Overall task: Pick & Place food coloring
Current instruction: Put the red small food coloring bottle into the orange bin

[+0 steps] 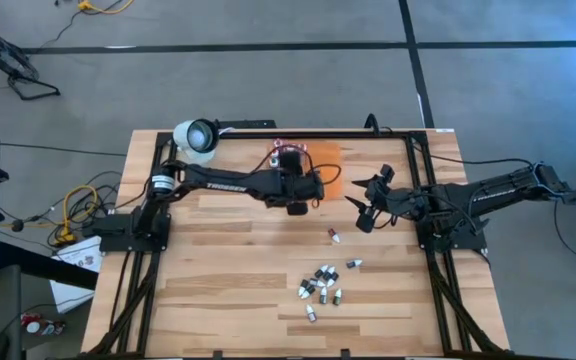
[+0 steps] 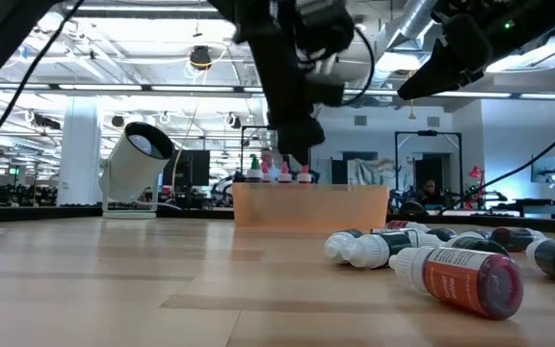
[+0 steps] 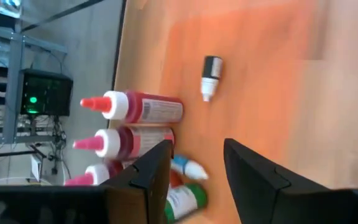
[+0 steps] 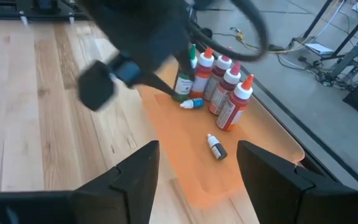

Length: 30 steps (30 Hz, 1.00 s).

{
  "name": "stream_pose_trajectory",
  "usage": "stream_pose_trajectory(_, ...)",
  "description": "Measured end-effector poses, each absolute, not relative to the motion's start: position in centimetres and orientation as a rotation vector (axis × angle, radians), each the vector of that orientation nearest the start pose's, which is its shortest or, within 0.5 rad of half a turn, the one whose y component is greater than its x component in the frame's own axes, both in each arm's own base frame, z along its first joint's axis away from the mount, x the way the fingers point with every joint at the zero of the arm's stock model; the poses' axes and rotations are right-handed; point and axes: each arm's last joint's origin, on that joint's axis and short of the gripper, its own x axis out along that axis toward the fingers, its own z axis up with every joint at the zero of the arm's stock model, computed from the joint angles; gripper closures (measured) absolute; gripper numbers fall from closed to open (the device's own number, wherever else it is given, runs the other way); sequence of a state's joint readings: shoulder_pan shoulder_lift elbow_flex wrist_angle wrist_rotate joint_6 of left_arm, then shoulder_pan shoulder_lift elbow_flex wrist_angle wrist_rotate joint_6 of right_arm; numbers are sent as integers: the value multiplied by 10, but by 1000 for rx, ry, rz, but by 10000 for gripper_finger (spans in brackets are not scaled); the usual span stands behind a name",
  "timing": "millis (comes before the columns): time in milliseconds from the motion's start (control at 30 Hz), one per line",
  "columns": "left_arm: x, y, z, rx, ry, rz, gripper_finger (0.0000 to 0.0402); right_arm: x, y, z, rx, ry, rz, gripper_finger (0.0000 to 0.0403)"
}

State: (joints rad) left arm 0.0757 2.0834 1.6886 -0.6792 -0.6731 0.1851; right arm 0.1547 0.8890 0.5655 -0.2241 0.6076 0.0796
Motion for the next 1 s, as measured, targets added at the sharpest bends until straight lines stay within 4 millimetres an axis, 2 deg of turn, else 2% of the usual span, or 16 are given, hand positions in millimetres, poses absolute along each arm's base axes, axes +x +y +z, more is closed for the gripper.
stream_pose_trajectory(233,419,6,228,458,1186,562,260,184,12,240,-129,491,-461,194)
stream_pose_trajectory(433,406,-26,222,454,1247,550,260,187,13,246,-96,419,-453,194)
stream_pose_trajectory(533,400,-37,217,463,1268,574,260,189,15,247,-73,411,-379,194)
stream_pose_trajectory(667,390,-48,216,493,1292,632,260,190,18,246,-41,420,-278,194)
stream_pose_trajectory(800,374,-55,211,613,1320,740,260,195,19,241,-50,444,-277,194)
stream_pose_trajectory(1000,345,-47,200,813,1370,919,260,210,11,229,-99,488,-311,194)
